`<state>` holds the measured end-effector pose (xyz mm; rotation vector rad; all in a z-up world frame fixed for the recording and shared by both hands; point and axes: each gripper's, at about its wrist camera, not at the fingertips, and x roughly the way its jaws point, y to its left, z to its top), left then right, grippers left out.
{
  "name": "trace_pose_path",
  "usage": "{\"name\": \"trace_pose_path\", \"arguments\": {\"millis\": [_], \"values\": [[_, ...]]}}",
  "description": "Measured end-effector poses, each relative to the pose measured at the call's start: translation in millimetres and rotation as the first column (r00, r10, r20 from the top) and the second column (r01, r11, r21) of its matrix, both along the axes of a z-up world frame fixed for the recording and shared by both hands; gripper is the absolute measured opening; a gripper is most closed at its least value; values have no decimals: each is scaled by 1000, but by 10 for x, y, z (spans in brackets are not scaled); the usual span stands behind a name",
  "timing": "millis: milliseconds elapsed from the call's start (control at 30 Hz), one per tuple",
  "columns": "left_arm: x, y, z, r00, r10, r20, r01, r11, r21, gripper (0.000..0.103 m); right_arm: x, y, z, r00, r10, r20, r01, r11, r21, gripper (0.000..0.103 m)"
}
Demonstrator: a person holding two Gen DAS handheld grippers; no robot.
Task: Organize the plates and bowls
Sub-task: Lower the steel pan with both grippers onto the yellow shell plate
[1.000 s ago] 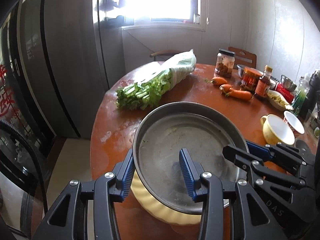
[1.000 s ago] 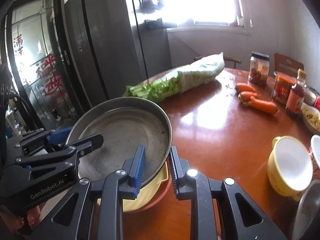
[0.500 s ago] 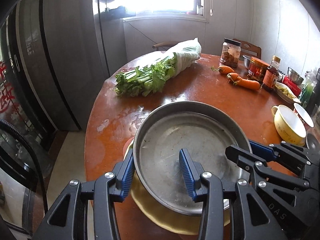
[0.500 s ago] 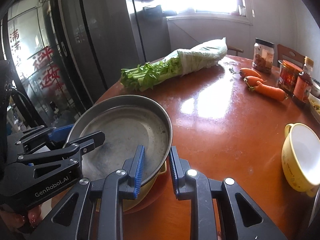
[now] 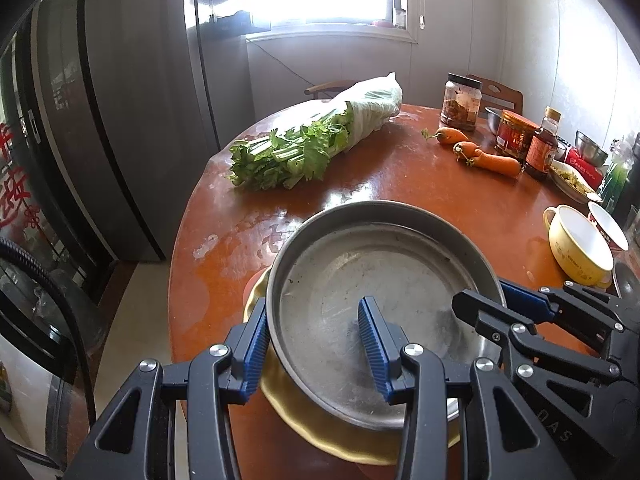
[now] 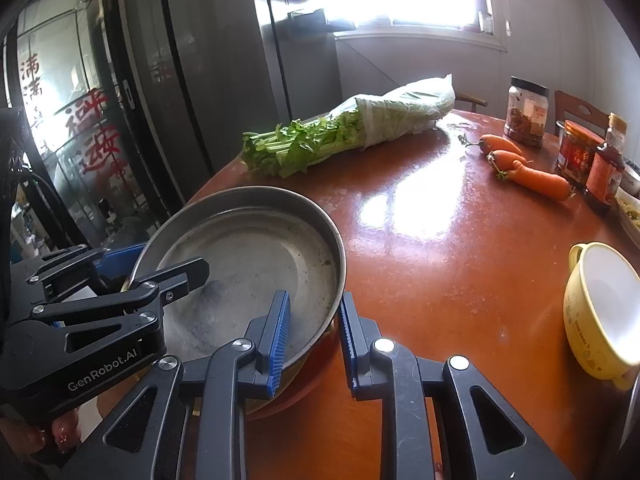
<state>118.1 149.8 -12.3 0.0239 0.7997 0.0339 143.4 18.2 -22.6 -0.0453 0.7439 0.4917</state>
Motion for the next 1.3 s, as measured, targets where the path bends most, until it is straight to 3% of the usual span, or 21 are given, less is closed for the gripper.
{"name": "trace_pose_path", "arguments": {"millis": [367, 800, 1300], "values": [[-38, 21, 10, 1000, -4, 7, 4, 999, -36, 44, -39, 10, 11, 1000, -2, 19, 2, 1000, -9, 26], [-42, -58, -26, 1000, -16, -2, 16, 1000, 8, 44, -63, 0, 28, 998, -28, 49, 30, 998, -47, 27], [-102, 71, 69, 1000, -10, 3, 10, 999, -53, 47, -61, -12, 21, 999, -15, 34, 16, 999, -34, 27]]}}
